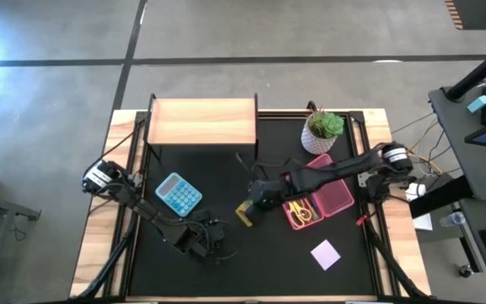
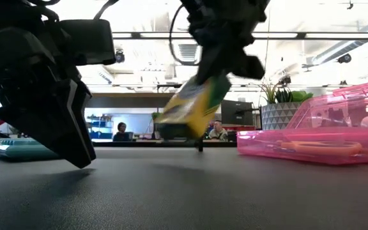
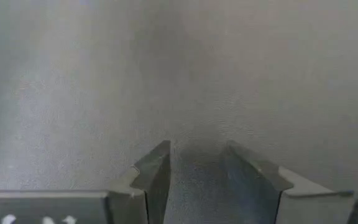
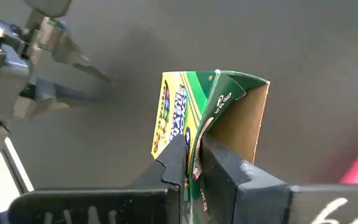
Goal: Pack school essentials
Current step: Put the yellow crayon box into pink supply box
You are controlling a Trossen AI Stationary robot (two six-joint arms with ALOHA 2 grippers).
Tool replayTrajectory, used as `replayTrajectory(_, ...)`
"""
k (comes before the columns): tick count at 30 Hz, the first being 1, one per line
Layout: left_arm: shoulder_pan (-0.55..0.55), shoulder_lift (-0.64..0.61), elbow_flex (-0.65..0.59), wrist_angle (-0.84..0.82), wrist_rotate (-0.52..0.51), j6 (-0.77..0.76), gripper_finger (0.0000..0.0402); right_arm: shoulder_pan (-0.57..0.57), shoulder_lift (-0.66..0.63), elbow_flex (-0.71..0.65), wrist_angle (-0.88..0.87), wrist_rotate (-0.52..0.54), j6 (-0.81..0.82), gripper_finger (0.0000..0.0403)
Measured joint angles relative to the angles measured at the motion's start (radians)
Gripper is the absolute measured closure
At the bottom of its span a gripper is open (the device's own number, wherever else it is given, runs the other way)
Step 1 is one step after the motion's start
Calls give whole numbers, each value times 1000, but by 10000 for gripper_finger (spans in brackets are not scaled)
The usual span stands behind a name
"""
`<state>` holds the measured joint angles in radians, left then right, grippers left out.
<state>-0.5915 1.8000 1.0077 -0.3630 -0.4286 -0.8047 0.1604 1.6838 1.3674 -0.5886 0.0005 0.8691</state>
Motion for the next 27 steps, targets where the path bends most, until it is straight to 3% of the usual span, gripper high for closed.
replayTrajectory(6, 13, 0, 0, 2, 0, 0, 264, -40, -164, 0, -262, -1, -90, 370)
replayTrajectory(12, 41, -2, 0, 6, 0, 2, 264, -66, -281, -5, -523, -10, -286, 370)
replayTrajectory(27, 115, -2, 6, 25, 0, 53, 264, -154, -275, -127, -599, -294, -847, 369)
